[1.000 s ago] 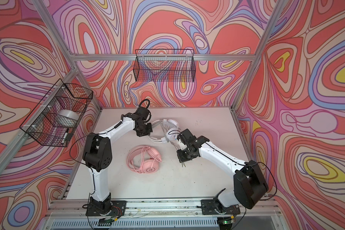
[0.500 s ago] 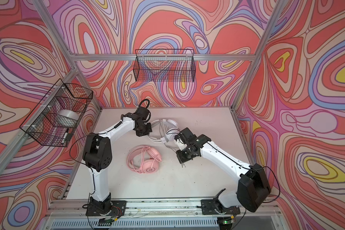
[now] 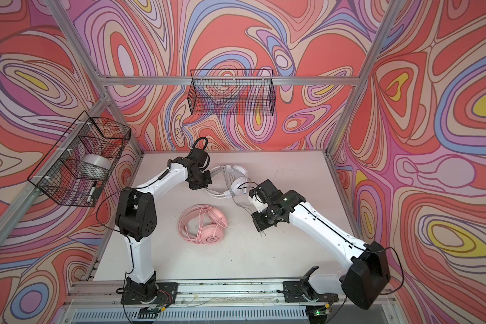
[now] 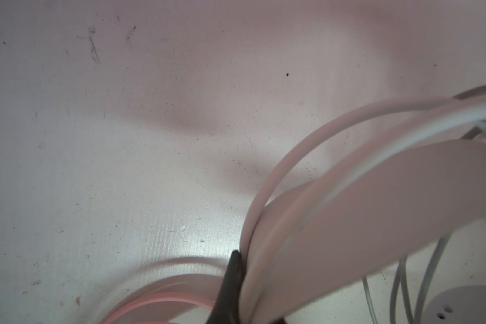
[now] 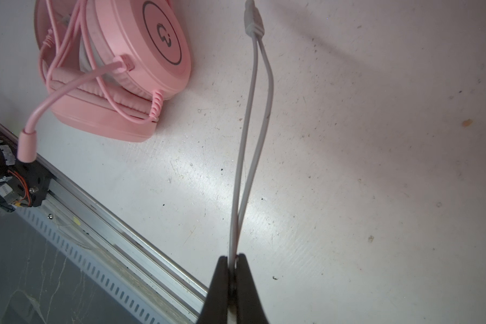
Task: Wrap the headphones
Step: 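Pull the grey cable with the right gripper toward the robot, tightening it, then lift the cable with the right gripper up over the headset's far side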
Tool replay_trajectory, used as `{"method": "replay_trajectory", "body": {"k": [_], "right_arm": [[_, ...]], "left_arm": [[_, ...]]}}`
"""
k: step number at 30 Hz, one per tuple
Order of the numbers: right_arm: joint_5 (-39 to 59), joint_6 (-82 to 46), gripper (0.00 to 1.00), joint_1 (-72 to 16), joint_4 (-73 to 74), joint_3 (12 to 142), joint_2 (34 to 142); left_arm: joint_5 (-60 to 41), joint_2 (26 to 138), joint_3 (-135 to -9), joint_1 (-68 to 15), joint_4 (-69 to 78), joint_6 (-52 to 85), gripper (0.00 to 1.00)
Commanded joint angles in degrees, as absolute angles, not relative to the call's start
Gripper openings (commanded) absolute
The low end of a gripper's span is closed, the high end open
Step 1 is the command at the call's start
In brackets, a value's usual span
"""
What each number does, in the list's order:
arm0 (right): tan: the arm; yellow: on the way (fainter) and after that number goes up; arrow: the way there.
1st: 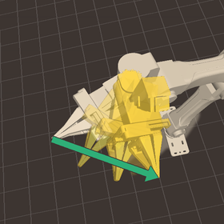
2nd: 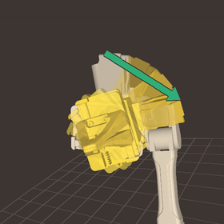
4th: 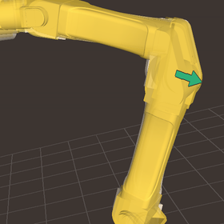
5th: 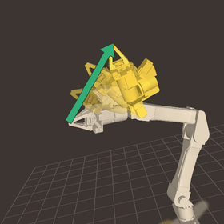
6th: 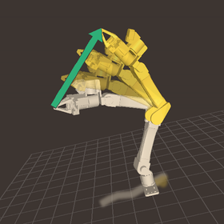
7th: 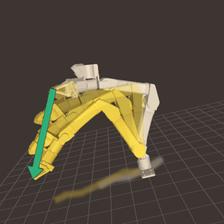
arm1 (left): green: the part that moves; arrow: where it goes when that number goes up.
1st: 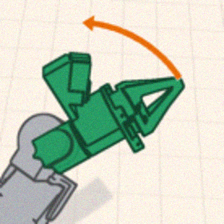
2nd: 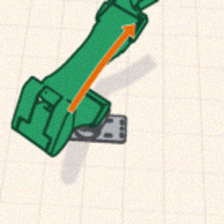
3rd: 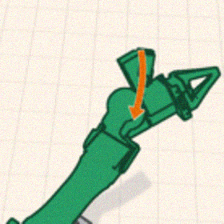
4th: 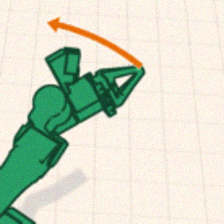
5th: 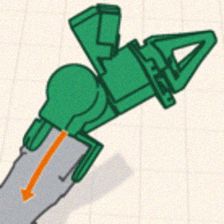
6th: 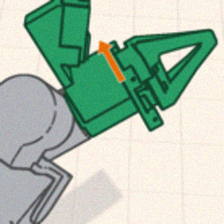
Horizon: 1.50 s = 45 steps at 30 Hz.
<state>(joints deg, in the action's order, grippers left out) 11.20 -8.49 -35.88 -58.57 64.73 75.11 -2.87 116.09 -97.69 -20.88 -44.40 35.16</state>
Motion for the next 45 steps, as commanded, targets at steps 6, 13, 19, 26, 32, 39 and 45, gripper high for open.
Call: {"method": "replay_trajectory", "body": {"k": [6,13,19,26,32,39,45], "right_arm": [[11.07,-7.19,0.00,-36.95,-60.81,66.79,73.17],[11.34,-8.17,0.00,-37.00,-61.08,67.24,70.68],[12.19,-6.49,0.00,-37.27,-60.16,67.06,68.46],[13.12,-3.60,0.00,-37.27,-59.81,67.32,66.84],[13.89,1.58,0.00,-37.27,-59.77,69.60,68.26],[16.71,9.09,0.00,-37.27,-61.83,75.75,73.03],[16.00,14.79,0.00,-37.27,-62.08,80.16,76.66]], "left_arm": [[-1.52,118.45,-102.60,-20.39,-45.02,34.99,0.00],[-0.56,120.33,-104.05,-20.17,-45.41,34.45,0.00],[-1.04,122.41,-105.33,-19.95,-45.16,34.65,0.00],[-1.40,124.70,-108.14,-19.95,-46.27,33.84,0.00],[-1.97,124.63,-108.53,-20.08,-46.66,32.27,0.00],[-0.79,124.45,-108.82,-20.82,-48.03,30.98,0.00],[0.04,125.11,-111.24,-22.16,-50.21,28.30,0.00]]}}
